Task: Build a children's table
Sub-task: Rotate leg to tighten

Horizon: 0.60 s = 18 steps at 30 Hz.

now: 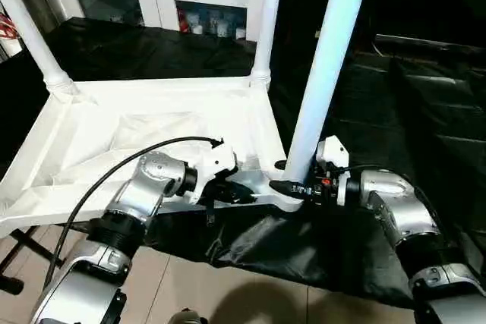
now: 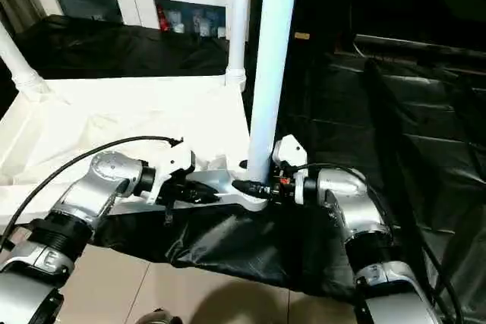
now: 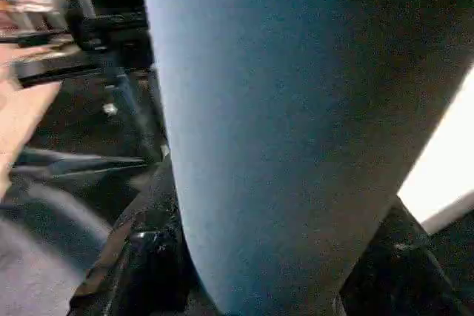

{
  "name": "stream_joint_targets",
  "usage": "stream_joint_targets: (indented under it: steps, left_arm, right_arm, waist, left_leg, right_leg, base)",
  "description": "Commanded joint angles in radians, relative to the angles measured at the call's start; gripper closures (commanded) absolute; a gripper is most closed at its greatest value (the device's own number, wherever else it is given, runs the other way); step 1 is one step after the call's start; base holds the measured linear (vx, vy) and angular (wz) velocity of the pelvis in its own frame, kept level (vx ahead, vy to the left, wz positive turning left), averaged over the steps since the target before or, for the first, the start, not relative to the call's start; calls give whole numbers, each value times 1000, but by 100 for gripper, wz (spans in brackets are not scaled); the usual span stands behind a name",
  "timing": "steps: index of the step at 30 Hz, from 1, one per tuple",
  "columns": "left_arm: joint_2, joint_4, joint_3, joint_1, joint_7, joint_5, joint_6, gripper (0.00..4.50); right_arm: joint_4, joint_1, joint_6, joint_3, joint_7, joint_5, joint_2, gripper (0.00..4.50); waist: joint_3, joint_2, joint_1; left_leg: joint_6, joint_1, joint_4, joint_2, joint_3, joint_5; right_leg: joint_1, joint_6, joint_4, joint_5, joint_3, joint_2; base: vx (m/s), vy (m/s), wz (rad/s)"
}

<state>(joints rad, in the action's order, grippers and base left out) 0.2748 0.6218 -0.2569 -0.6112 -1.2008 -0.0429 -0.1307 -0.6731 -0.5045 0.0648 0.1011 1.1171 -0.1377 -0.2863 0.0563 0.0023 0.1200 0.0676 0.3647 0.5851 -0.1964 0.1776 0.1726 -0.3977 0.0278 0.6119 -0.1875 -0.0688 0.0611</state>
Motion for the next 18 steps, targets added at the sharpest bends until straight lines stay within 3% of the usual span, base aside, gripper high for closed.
stream_joint_targets:
  steps: [1, 5, 6, 7, 8, 9, 10, 11, 13, 14, 18]
  left_arm:
    - [-88, 41, 34, -60, 171, 3, -12, 450]
    - [-176, 130, 55, -129, 337, -12, -28, 450]
    - [-189, 144, 57, -140, 362, -14, -29, 450]
    - [-220, 178, 57, -166, 428, -26, -19, 450]
    - [-231, 187, 60, -174, 450, -26, -15, 450]
    - [-237, 192, 62, -178, 461, -26, -14, 450]
    - [-246, 196, 61, -183, 462, -24, -5, 450]
    - [-248, 201, 60, -185, 457, -25, 2, 450]
    - [-247, 214, 49, -189, 446, -43, 25, 450]
    - [-242, 214, 46, -187, 437, -46, 29, 450]
    - [-225, 215, 53, -181, 390, -28, 59, 450]
  right_arm:
    - [-31, 26, -53, 36, -138, 58, 75, 249]
    - [-101, -13, -87, -14, -382, 68, 175, 251]
    - [-112, -21, -92, -21, -414, 65, 191, 251]
    - [-149, -49, -110, -38, -512, 63, 239, 251]
    - [-156, -58, -106, -29, -528, 71, 255, 251]
    - [-158, -62, -102, -21, -532, 77, 264, 251]
    - [-160, -71, -96, -11, -534, 81, 282, 251]
    - [-160, -75, -99, -13, -540, 80, 291, 251]
    - [-160, -85, -89, -13, -544, 91, 304, 251]
    - [-167, -89, -82, -12, -544, 97, 301, 196]
    - [-182, -104, -78, -33, -529, 91, 287, 160]
  waist:
    - [-52, -9, -8]
    - [-54, -8, -19]
    - [-54, 2, -19]
    - [-55, 2, -21]
    - [-54, 10, -24]
    - [-54, 4, -29]
    - [-54, 13, -27]
    - [-55, 4, -29]
    - [-54, 6, -31]
    - [-54, 2, -30]
    - [-55, 2, -32]
  left_leg:
    - [-34, -18, -73, -37, -10, 264]
    - [-6, -22, -77, -34, -18, 301]
    - [-1, -24, -77, -33, -21, 312]
    - [-4, -22, -77, -32, -22, 316]
    - [-4, -22, -78, -31, -22, 322]
    - [-3, -20, -77, -30, -21, 328]
    - [-7, -20, -77, -27, -23, 335]
    - [-17, -23, -76, -28, -21, 343]
    - [-24, -20, -79, -29, -22, 341]
    - [-27, -21, -79, -29, -22, 339]
    - [-33, -18, -80, -30, -22, 319]
  right_leg:
    - [35, 166, -99, -384, 50, 86]
    - [33, 127, -109, -471, 48, 89]
    - [33, 128, -109, -479, 47, 90]
    - [34, 126, -112, -471, 48, 92]
    - [32, 127, -113, -468, 49, 91]
    - [33, 126, -115, -469, 47, 89]
    - [36, 123, -115, -474, 45, 90]
    - [33, 122, -119, -473, 47, 90]
    - [36, 126, -118, -468, 47, 90]
    - [36, 124, -117, -472, 47, 91]
    - [39, 128, -115, -468, 48, 93]
  base:
    - [0, 0, 0]
    - [0, 0, 0]
    - [0, 0, 0]
    - [0, 0, 0]
    - [0, 0, 0]
    - [0, 0, 0]
    - [0, 0, 0]
    - [0, 0, 0]
    - [0, 0, 0]
    - [0, 0, 0]
    - [0, 0, 0]
